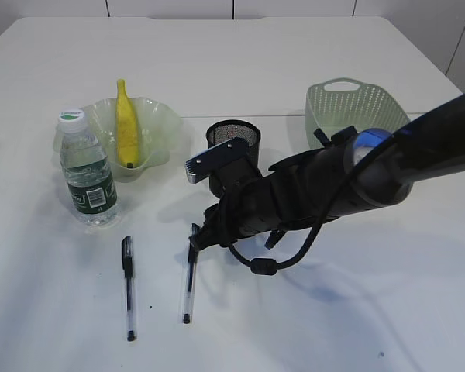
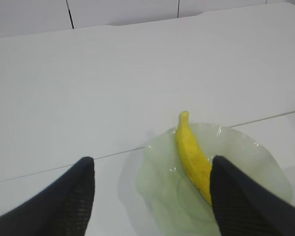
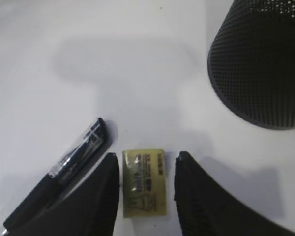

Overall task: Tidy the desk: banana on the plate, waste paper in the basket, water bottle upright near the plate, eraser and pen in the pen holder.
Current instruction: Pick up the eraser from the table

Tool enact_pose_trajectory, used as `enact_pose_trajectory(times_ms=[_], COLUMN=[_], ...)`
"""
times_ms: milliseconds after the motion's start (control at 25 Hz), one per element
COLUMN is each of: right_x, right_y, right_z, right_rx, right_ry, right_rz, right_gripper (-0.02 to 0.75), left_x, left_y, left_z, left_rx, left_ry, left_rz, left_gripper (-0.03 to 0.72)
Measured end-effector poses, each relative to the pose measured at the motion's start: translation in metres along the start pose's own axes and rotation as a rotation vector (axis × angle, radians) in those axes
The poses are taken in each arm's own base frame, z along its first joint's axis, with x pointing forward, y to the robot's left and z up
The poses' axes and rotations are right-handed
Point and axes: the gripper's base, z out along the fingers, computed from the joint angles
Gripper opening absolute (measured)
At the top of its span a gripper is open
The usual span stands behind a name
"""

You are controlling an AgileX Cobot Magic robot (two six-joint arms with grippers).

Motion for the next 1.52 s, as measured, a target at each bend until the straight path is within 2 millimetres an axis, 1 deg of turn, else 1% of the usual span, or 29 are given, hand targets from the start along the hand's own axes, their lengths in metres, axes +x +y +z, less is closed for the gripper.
enact_pose_trajectory(times_ms=[240,440,1000,1240,1520], right_x=[-0.0004,0.0051,0.0043,0.0043,0.0043], right_y=[0.0000,0.0003,0.0006,0.0006,0.0006], right_z=[0.0004,0.0066,0.0076,0.0076,0.0076], right_rx=[0.000,-0.001,-0.004,-0.004,-0.004], right_ry=[-0.001,0.017,0.015,0.015,0.015], right_rz=[-0.004,-0.006,-0.006,-0.006,-0.007], right_gripper=[0.287,0.287,0.284,0.214,0.206], left_x=[0.0000,0.0000,0.0000,0.0000,0.0000], left_y=[0.0000,0.0000,0.0000,0.0000,0.0000], left_z=[0.0000,0.0000,0.0000,0.0000,0.0000], left_rx=[0.000,0.000,0.000,0.000,0.000], left_ry=[0.000,0.000,0.000,0.000,0.000], left_rz=[0.000,0.000,0.000,0.000,0.000], left_gripper=[0.514,0.514,0.514,0.514,0.510])
